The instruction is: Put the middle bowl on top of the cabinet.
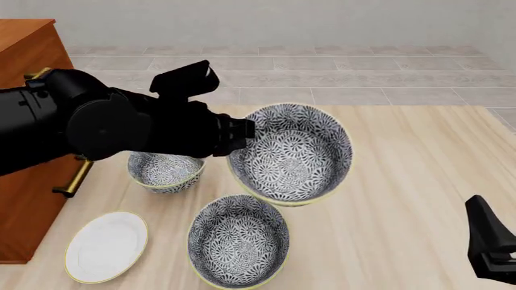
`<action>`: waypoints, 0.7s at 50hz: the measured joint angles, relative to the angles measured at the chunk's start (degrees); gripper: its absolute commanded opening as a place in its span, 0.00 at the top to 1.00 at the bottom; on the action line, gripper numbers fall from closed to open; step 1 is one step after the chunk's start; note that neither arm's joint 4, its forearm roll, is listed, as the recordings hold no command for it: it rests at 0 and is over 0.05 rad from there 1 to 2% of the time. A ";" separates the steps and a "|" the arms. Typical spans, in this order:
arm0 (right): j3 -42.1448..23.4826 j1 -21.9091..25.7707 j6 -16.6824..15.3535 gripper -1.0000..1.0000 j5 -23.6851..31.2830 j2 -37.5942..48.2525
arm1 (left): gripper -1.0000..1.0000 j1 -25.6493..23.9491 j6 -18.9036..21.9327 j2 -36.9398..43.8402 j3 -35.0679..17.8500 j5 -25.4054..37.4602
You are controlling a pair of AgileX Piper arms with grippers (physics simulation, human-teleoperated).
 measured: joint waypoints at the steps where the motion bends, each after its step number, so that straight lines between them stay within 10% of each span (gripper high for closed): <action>1: 0.00 0.01 0.00 0.00 0.01 0.00 | 1.00 0.15 0.04 -0.08 -0.05 0.13; 35: -0.09 -0.13 0.26 0.00 0.10 0.00 | 1.00 4.76 1.17 -2.52 -1.88 3.26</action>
